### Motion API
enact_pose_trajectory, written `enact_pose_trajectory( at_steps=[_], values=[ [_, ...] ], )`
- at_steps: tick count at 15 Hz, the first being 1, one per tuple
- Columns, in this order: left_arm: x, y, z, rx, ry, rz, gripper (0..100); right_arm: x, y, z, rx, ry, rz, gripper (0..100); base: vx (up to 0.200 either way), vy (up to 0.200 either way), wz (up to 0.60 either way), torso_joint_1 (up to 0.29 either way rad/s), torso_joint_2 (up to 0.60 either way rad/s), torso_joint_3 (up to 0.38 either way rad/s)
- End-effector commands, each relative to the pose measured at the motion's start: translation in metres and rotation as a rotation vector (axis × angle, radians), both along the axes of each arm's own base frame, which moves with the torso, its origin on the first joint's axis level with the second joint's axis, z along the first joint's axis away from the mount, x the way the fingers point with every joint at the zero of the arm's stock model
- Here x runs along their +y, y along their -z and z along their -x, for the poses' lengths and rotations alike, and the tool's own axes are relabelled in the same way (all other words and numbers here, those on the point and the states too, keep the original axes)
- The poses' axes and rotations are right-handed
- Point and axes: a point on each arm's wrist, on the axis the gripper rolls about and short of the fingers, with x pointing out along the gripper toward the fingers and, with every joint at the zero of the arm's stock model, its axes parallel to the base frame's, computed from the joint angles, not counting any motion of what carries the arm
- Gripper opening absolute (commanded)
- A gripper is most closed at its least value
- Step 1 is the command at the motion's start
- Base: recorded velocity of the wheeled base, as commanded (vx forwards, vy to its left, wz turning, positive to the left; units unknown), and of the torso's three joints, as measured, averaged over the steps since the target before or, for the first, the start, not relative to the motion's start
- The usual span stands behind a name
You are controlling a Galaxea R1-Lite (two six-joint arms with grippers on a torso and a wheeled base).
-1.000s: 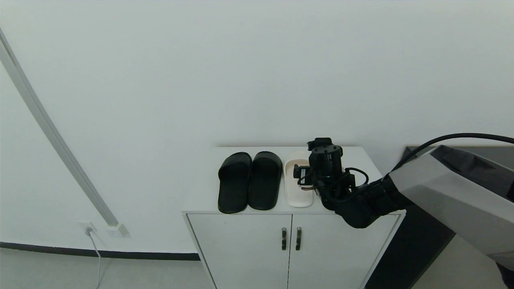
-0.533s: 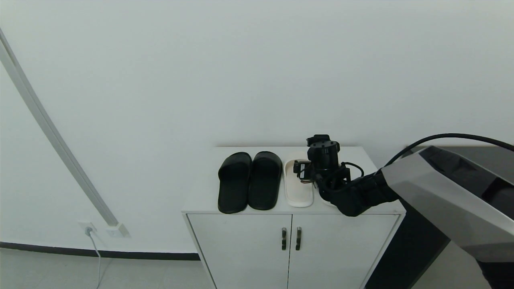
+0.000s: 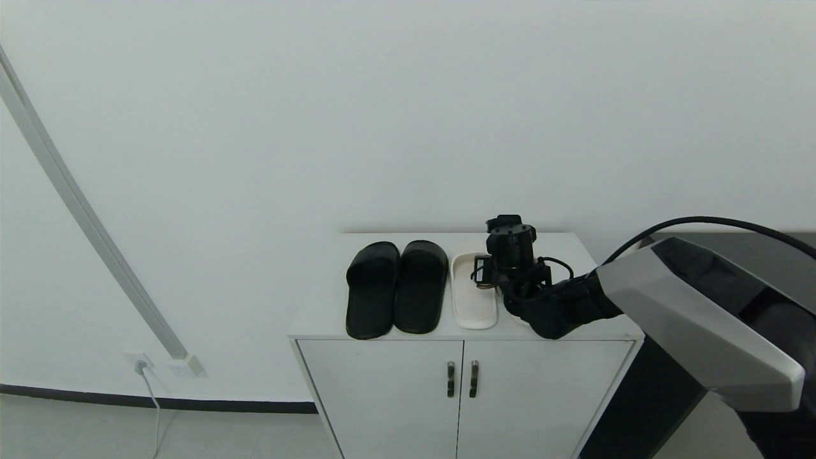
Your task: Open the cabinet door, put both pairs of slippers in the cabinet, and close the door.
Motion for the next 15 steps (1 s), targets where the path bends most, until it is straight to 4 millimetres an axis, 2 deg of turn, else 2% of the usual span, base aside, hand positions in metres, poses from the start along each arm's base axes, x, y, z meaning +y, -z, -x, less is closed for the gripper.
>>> enact_pose_trajectory(
  at_steps=[1, 4, 7, 9, 10, 12, 15],
  values=[
    [0.0, 0.0, 0.0, 0.0, 0.0, 0.001, 0, 0.0, -0.002, 0.001, -0.004, -0.001, -0.003, 0, 0.0, 0.0, 0.0, 0.0, 0.0, 0.0],
    [0.0, 0.0, 0.0, 0.0, 0.0, 0.001, 0, -0.001, -0.01, 0.004, -0.015, 0.001, -0.008, 0, 0.0, 0.0, 0.0, 0.0, 0.0, 0.0],
    [0.0, 0.0, 0.0, -0.002, -0.003, 0.002, 0, -0.01, -0.042, 0.025, -0.039, -0.007, -0.008, 0, 0.0, 0.0, 0.0, 0.0, 0.0, 0.0],
    [0.0, 0.0, 0.0, -0.002, -0.003, 0.001, 0, -0.024, -0.06, 0.052, -0.029, -0.029, 0.03, 0, 0.0, 0.0, 0.0, 0.0, 0.0, 0.0],
    [0.0, 0.0, 0.0, -0.002, -0.003, 0.001, 0, -0.026, -0.064, 0.059, -0.027, -0.038, 0.037, 0, 0.0, 0.0, 0.0, 0.0, 0.0, 0.0],
    [0.0, 0.0, 0.0, -0.002, -0.003, 0.001, 0, -0.034, -0.078, 0.103, -0.013, -0.207, 0.024, 0, 0.0, 0.0, 0.0, 0.0, 0.0, 0.0],
    [0.0, 0.0, 0.0, -0.002, -0.003, -0.002, 0, -0.046, -0.083, 0.151, -0.027, -0.422, 0.066, 0, 0.0, 0.0, 0.0, 0.0, 0.0, 0.0]
  ],
)
